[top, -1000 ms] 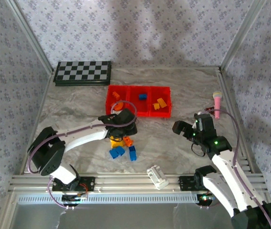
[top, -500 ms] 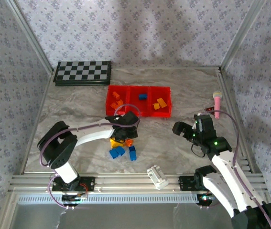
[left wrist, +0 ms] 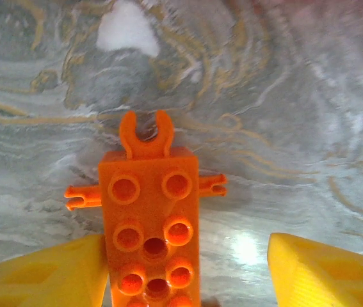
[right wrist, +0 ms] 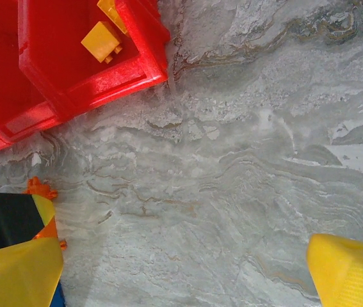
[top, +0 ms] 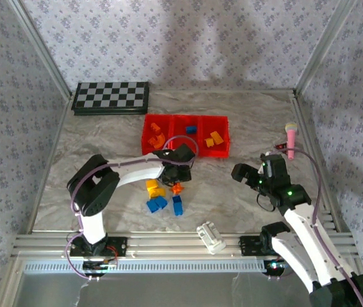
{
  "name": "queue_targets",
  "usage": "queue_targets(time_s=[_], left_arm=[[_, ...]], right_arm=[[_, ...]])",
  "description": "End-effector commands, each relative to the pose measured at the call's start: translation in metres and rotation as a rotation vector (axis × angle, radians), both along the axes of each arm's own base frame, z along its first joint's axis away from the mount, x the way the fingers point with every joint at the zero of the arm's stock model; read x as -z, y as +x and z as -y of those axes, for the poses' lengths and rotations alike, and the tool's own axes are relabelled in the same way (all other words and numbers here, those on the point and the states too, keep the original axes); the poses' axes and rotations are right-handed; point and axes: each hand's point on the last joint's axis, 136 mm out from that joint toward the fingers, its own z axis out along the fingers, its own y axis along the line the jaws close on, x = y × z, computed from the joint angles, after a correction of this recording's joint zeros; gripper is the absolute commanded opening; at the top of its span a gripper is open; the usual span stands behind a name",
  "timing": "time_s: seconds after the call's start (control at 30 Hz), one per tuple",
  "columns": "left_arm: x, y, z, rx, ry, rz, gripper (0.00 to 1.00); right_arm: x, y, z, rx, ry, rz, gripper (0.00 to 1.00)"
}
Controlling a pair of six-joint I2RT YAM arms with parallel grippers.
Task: Sort the legos into containers by color
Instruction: Rotate the lego at the center of the table, then pick up the lego from the center of the table.
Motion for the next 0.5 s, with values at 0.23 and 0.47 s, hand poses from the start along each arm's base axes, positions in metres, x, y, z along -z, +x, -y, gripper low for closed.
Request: queue_targets(time_s=[0.23,0.47], left_arm=[[-0.01,-0.002,-0.016,0.073,0.119,0.019,0.67],[0.003,-0.011,-0.014,0.149,0.14,-0.017,0.64]], right_arm=[[0.005,-0.006,0.003,0.01,0.003,-0.021,1.0],[0.004,-0.003,0.004,0.017,-0.001,-0.016,1.0]])
